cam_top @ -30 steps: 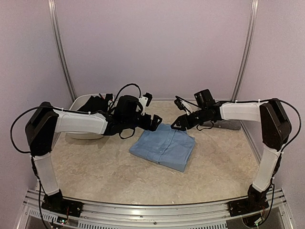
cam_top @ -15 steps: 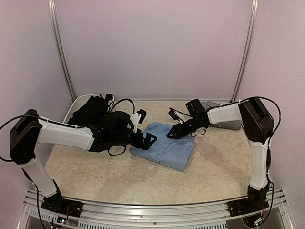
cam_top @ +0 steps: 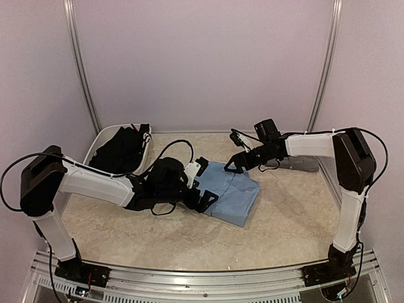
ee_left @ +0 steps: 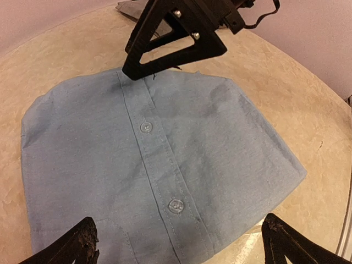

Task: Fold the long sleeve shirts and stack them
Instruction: Smooth out the square-folded shirt at the center of the board.

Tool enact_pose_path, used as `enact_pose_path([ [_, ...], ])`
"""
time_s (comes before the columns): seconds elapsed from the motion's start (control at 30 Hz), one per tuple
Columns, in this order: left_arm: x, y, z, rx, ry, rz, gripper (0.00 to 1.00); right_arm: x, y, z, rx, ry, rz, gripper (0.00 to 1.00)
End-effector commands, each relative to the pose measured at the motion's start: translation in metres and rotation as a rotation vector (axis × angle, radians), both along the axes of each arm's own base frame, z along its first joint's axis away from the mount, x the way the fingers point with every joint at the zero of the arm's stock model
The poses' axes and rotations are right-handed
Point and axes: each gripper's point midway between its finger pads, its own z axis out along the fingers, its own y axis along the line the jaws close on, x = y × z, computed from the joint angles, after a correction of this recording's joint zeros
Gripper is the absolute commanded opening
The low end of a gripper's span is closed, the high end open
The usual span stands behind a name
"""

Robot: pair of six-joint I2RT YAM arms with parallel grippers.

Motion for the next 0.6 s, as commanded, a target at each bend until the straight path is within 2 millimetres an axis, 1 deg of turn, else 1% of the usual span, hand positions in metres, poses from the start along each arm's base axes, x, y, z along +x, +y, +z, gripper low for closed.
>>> enact_pose_path([
  [0.0,0.012,-0.022,0.0,0.019,-0.069,-0.041,0.99,0.025,-0.027,0.014,-0.034,-0.03,-0.067,0.84],
  [0.03,0.015,-0.026,-0.007,0.039,-0.068,-0.047,0.99,0.029,-0.03,0.01,-0.035,-0.022,-0.073,0.85],
  [0.13,0.023,-0.04,-0.017,0.067,-0.061,-0.064,0.99,0.042,-0.038,-0.003,-0.041,0.016,-0.086,0.88],
  [0.17,0.023,-0.044,-0.024,0.074,-0.056,-0.074,0.99,0.045,-0.04,-0.006,-0.033,0.034,-0.085,0.88],
  [0.2,0.025,-0.047,-0.027,0.078,-0.053,-0.078,0.99,0.049,-0.041,-0.01,-0.024,0.054,-0.082,0.89],
  [0.27,0.028,-0.052,-0.041,0.109,-0.037,-0.088,0.99,0.052,-0.04,-0.016,0.002,0.095,-0.065,0.89],
  [0.4,0.025,-0.055,-0.06,0.148,-0.02,-0.096,0.99,0.05,-0.032,-0.022,0.051,0.134,0.008,0.9],
  [0.57,0.022,-0.054,-0.084,0.202,-0.007,-0.09,0.99,0.046,-0.026,-0.039,0.08,0.221,0.05,0.89],
])
